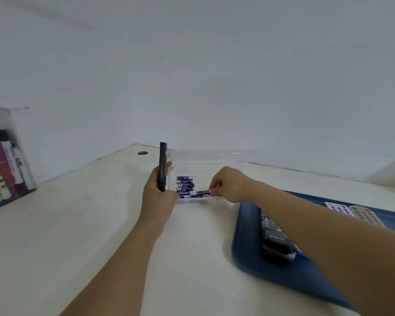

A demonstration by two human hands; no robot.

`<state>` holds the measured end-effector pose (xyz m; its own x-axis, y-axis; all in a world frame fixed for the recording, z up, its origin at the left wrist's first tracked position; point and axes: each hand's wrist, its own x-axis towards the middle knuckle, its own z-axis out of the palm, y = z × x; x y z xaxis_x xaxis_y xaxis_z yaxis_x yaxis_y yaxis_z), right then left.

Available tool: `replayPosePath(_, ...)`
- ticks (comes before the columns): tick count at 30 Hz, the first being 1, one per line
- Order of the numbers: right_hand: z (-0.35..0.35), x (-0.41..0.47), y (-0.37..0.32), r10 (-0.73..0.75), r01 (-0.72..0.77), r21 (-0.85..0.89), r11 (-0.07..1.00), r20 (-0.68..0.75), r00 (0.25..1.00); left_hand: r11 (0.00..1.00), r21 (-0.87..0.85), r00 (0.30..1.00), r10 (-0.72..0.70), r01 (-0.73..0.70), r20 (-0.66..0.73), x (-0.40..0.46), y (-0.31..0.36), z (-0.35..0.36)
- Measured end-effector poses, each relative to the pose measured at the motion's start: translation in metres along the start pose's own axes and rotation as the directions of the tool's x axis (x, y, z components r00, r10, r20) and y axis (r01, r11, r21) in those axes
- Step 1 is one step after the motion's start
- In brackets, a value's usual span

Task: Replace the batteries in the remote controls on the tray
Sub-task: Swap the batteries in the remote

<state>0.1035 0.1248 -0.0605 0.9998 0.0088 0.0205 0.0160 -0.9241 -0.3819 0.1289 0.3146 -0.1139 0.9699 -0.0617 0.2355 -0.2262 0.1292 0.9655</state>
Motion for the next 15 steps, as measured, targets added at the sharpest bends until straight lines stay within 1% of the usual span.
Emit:
replayPosePath(1,0.000,0.000,0.002,0.015,-0.014,0.052,0.999,-0.035,0.999,1.000,0.001,1.000,0.003,-0.003,-0.004,0.001,-0.001,0.000)
replayPosePath(2,0.000,-0.001,0.005,0.034,-0.023,0.149,0.989,-0.070,0.997,1.000,0.002,1.000,0.009,-0.009,-0.009,0.003,-0.002,0.001)
replayPosePath(3,-0.001,-0.001,0.008,0.057,-0.026,0.292,0.956,-0.098,0.993,1.000,0.007,1.000,0.015,-0.015,-0.015,0.003,-0.002,0.001)
replayPosePath(5,-0.006,-0.007,0.012,0.099,-0.018,0.576,0.817,-0.110,0.989,0.999,0.020,0.999,0.028,-0.027,-0.035,0.006,-0.003,0.002)
replayPosePath(7,-0.013,-0.016,0.013,0.102,-0.026,0.751,0.660,-0.055,0.993,0.999,0.027,0.998,0.040,-0.039,-0.050,0.008,-0.005,0.004)
replayPosePath(9,-0.018,-0.024,0.012,0.087,-0.081,0.862,0.500,0.042,0.995,0.998,0.045,0.997,0.043,-0.040,-0.066,0.010,-0.007,0.005)
replayPosePath(11,-0.022,-0.030,0.013,0.087,-0.138,0.930,0.341,0.115,0.990,0.997,0.070,0.996,0.035,-0.029,-0.083,0.013,-0.010,0.005)
replayPosePath(13,-0.024,-0.034,0.013,0.086,-0.169,0.955,0.243,0.152,0.985,0.996,0.089,0.995,0.030,-0.021,-0.099,0.014,-0.012,0.003)
replayPosePath(15,-0.026,-0.040,0.016,0.084,-0.177,0.965,0.194,0.164,0.983,0.992,0.123,0.992,0.046,-0.032,-0.117,0.012,-0.012,0.003)
